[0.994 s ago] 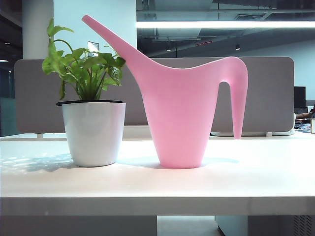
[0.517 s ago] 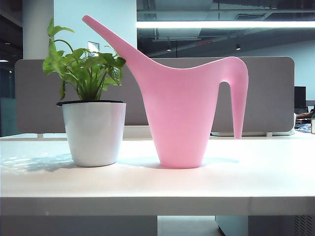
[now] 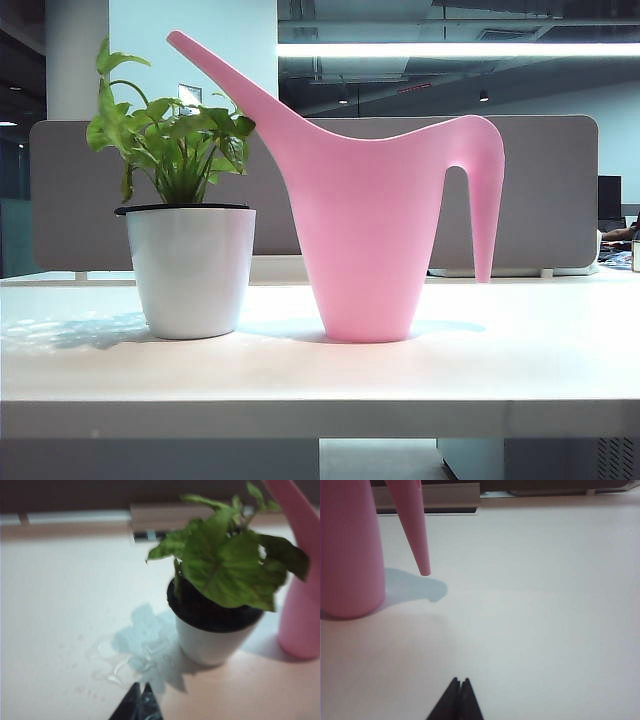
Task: Pick up the watering can from the table, water the potted plant, and put the can back.
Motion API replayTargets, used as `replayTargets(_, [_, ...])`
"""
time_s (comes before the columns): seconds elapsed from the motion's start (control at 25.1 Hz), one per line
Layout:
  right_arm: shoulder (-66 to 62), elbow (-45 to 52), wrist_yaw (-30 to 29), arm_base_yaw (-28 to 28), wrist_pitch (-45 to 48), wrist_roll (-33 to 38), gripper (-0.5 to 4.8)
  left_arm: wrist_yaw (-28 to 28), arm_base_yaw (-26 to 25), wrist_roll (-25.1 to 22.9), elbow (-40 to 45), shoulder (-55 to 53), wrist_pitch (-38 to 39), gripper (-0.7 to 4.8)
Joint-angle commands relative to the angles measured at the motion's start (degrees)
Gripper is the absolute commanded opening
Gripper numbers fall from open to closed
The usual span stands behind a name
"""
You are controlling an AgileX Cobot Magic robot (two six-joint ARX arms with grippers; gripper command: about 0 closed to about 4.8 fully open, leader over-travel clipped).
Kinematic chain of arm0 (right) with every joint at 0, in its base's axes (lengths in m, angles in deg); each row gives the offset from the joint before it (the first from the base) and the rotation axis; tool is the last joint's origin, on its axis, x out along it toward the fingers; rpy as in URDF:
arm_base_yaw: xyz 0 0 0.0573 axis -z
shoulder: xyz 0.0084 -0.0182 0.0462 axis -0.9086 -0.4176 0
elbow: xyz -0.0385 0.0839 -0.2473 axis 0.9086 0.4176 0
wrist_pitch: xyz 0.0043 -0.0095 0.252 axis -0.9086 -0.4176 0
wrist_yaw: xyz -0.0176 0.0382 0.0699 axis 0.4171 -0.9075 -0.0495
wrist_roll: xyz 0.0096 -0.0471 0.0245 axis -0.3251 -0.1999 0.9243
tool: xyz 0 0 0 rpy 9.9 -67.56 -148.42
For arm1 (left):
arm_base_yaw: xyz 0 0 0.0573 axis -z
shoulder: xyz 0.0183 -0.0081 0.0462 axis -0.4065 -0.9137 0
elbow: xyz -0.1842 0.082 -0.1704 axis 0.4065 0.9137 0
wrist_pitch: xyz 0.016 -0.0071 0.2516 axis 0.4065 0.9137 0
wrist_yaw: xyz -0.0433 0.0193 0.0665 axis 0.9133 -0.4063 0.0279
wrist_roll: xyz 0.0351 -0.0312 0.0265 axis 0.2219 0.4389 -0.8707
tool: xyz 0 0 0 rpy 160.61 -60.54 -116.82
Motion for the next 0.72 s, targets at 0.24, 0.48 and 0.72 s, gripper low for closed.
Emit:
replayTargets(0.24, [0.07,0.35,-0.20,-0.09,0.72,0.17,-0.01,0.61,1.51,6.38,23.41,15.08,-21.33,0.03])
replayTargets(0.48, [0.07,0.35,-0.20,-0.09,0.72,0.17,-0.01,-0.33,6.86,7.50,33.22,25.86,-20.96,0.03])
replayTargets(0.72, [0.07,0.35,-0.33,-0.09,0.79,0.17,-0.01,-12.09,11.37,7.28,35.01,27.04,-16.74,0.03])
